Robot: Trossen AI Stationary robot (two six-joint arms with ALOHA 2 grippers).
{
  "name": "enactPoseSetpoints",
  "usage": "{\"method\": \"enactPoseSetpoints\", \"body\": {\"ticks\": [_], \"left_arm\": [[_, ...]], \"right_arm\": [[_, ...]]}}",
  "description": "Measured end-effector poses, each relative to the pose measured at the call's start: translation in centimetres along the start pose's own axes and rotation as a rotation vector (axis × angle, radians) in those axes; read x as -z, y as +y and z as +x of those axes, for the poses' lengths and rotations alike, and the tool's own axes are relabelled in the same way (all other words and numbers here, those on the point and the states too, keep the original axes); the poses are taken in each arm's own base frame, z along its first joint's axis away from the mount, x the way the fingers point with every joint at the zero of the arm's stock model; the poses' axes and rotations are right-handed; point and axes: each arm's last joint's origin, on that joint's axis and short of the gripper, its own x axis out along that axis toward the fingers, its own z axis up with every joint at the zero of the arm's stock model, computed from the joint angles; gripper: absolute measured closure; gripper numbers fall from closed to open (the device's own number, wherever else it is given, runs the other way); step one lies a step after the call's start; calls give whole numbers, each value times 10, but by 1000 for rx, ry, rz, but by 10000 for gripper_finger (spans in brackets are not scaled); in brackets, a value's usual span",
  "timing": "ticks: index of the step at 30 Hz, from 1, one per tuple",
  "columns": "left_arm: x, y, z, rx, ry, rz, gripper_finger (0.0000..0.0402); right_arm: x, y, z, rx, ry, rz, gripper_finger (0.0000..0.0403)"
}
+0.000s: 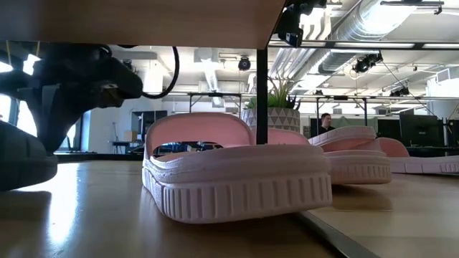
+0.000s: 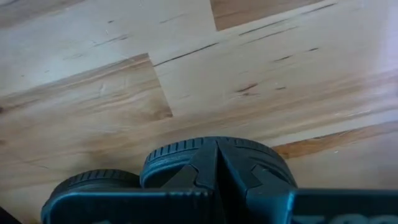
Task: Pick and place slides into the shelf
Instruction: Put the black slide under the shelf, then adjust the pink slide on the table
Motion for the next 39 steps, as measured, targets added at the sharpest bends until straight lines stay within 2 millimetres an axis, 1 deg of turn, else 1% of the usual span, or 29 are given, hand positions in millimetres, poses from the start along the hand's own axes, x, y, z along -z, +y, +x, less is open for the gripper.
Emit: {"method": "enactPoseSetpoints", "body": {"ticks": [3,6,10,17,22,26,31,34,39], "left_arm": [[3,2,1,-30,3,11,401],[8,4,2,-50,5,70,401],[13,5,3,-60,10,105,401],[13,2,3,-32,4,123,401],[11,-2,3,4,-61,129,401],[10,-4,3,21,-97,131,401],[9,-7,3,48,-118,176,401],[9,-9,3,66,-127,213,401],[8,-10,3,77,-151,255,401]], "right_arm": [[0,0,0,0,0,1,241],[0,0,0,1,4,12,240],[1,0,0,-4,13,36,240],[2,0,0,3,17,45,240],[1,0,-2,31,-1,20,245],[1,12,-15,84,-54,-80,268],[6,37,-30,54,-99,-218,299],[9,47,-33,86,-115,-260,317],[16,52,-33,102,-75,-257,339]]}}
